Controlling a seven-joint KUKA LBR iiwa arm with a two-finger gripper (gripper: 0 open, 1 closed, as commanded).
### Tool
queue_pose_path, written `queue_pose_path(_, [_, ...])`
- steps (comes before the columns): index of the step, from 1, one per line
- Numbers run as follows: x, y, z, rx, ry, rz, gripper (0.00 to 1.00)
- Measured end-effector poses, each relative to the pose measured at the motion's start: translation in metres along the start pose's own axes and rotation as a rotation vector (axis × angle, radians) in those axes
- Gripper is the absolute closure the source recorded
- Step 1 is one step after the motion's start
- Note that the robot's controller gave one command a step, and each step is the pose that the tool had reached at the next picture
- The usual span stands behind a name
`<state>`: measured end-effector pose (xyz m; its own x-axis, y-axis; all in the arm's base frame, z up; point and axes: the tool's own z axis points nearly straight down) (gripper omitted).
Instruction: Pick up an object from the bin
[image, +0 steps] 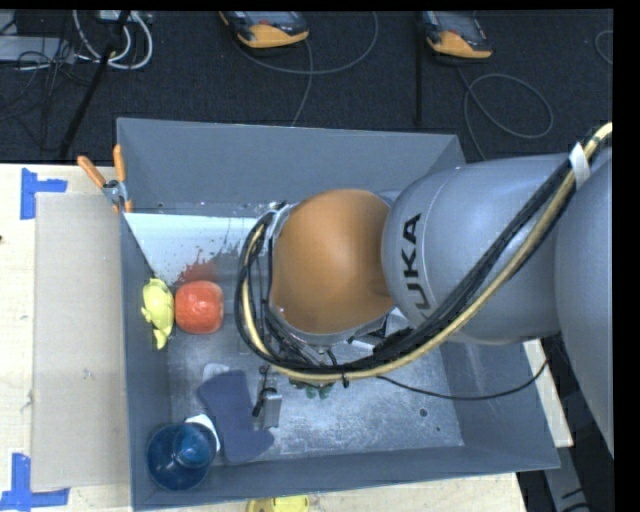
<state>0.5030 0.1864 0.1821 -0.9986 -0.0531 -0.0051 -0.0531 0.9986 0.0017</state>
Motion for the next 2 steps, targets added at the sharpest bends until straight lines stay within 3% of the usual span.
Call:
queue_pose_path(1, [-0.009,-0.012,0.035,0.004,0.009,-0.176,0.00])
queue_pose_path(2, [-0.004,0.007,0.045,0.001,0.007,-0.340,0.00])
